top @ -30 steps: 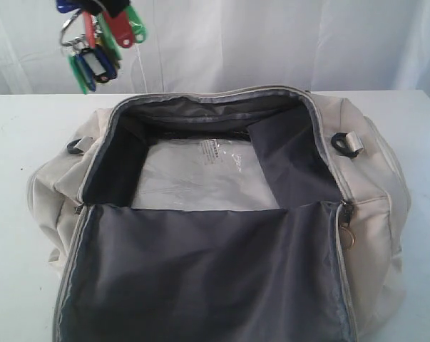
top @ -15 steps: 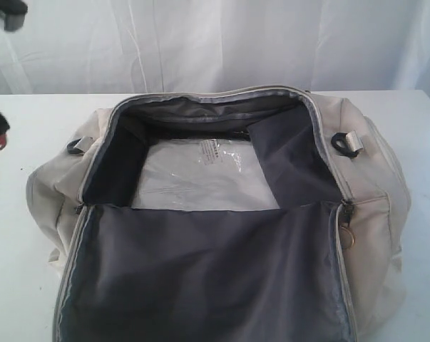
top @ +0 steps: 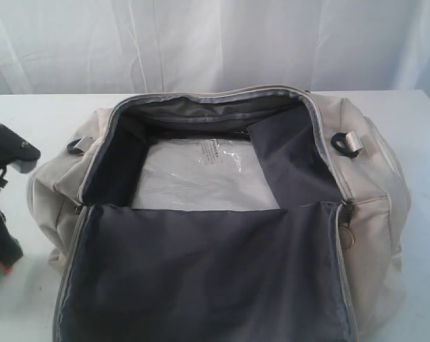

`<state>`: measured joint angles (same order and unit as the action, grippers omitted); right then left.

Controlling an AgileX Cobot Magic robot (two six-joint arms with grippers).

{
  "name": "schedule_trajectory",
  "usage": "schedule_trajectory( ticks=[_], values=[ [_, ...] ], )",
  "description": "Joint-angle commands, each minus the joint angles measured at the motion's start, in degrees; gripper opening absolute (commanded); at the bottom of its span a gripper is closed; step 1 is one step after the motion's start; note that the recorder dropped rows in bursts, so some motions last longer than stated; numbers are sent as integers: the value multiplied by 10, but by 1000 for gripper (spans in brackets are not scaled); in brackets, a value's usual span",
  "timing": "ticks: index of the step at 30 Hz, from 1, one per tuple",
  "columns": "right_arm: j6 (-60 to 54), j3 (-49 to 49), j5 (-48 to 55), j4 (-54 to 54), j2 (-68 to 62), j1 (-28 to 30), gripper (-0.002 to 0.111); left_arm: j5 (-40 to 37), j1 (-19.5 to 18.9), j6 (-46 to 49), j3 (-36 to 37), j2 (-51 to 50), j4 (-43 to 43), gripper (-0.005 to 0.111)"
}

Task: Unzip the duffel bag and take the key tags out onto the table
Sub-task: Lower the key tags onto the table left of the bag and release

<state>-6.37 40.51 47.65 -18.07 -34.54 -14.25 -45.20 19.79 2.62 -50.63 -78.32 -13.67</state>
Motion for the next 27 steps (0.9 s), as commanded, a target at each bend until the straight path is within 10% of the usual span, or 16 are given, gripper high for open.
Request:
schedule_trajectory(
  ticks=[1,22,27],
  values=[
    [1,0,-7,0,2,0,7,57,-2,80,51,-13,124,0],
    [1,0,-11,0,2,0,7,152,-2,288,12,-65,379,0],
    [1,0,-15,0,2,0,7,144,-2,287,-8,-65,379,23]
  ],
)
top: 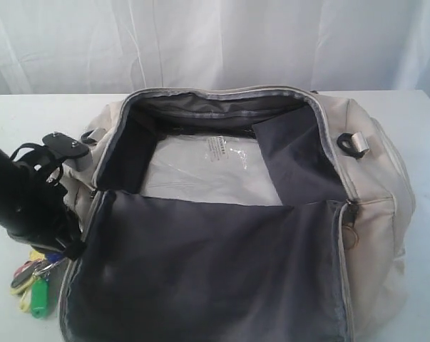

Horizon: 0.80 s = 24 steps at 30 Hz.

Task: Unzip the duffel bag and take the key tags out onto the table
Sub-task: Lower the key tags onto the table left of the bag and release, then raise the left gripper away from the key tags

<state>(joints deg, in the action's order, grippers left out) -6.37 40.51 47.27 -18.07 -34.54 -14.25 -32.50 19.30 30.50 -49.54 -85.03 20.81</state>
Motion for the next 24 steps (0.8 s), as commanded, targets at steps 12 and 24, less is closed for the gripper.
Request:
schedule_trajectory(
  ticks=[12,24],
  values=[
    [1,0,-12,0,2,0,7,-49,3,8,-36,3,32,55],
    [1,0,-13,0,2,0,7,-292,3,-67,-195,17,-57,28]
  ],
)
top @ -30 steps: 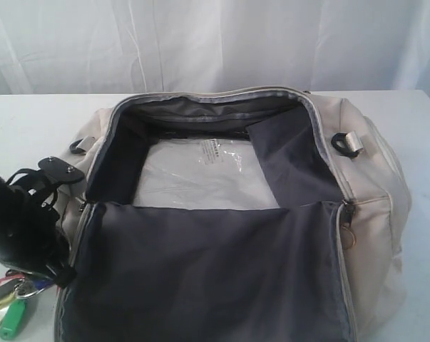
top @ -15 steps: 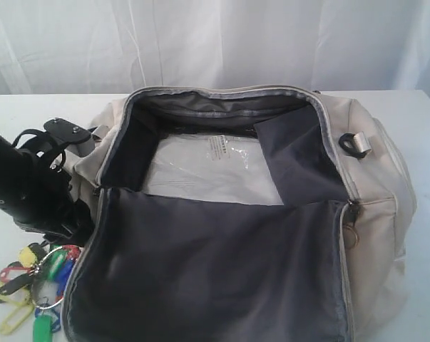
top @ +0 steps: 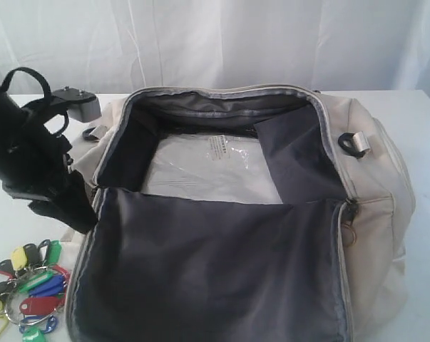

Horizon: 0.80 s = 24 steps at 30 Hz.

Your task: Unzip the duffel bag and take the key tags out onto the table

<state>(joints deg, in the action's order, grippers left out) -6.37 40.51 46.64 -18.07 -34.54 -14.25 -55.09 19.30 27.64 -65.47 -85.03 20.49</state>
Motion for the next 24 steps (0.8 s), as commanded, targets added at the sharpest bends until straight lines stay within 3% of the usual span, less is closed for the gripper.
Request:
schedule_trajectory(
  ticks=[1,3,5,12,24],
  values=[
    [1,0,-7,0,2,0,7,-51,3,-48,-37,38,-97,13],
    [1,0,-8,0,2,0,7,-9,0,-92,-22,87,-179,0],
    [1,0,-8,0,2,0,7,19,0,-150,4,155,-225,0],
    [1,0,-8,0,2,0,7,-71,0,-234,29,362,-200,0],
    [1,0,-8,0,2,0,7,-71,0,-234,29,417,-193,0]
  ],
)
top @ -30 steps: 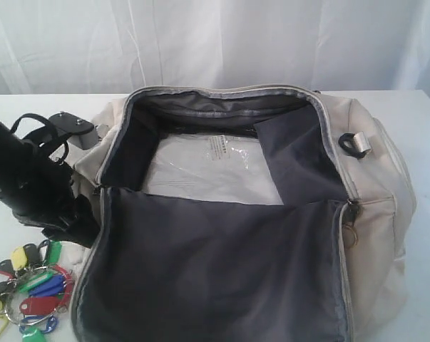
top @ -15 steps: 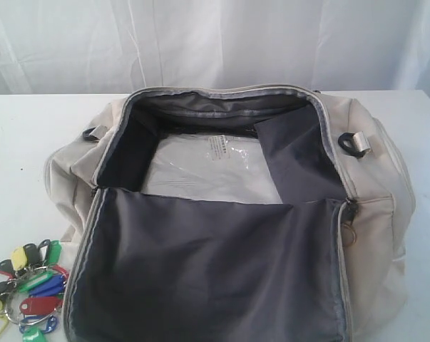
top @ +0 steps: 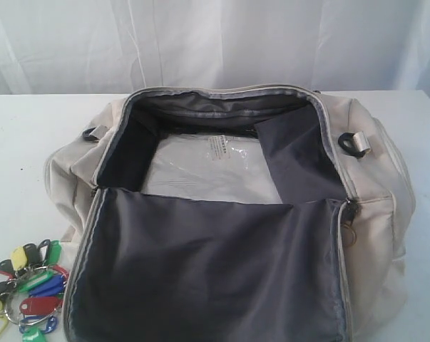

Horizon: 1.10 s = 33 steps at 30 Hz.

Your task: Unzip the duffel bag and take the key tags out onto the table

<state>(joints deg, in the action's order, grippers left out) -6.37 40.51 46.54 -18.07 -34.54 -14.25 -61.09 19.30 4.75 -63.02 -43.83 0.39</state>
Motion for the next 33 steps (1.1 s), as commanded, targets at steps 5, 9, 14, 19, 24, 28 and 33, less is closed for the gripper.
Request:
schedule_trajectory(
  ticks=[5,9,14,19,24,28,33],
  values=[
    [1,0,-7,0,2,0,7,-11,0,-5,4,5,8,0],
    [1,0,-9,0,2,0,7,-11,0,-5,4,5,8,0],
    [1,0,-9,0,2,0,7,-11,0,-5,4,5,8,0],
    [1,0,-9,0,2,0,7,-11,0,-5,4,5,8,0],
    [1,0,-8,0,2,0,7,-11,0,-5,4,5,8,0],
    [1,0,-8,0,2,0,7,-11,0,-5,4,5,8,0],
    [1,0,-8,0,2,0,7,-11,-28,-5,4,12,9,0]
  ],
)
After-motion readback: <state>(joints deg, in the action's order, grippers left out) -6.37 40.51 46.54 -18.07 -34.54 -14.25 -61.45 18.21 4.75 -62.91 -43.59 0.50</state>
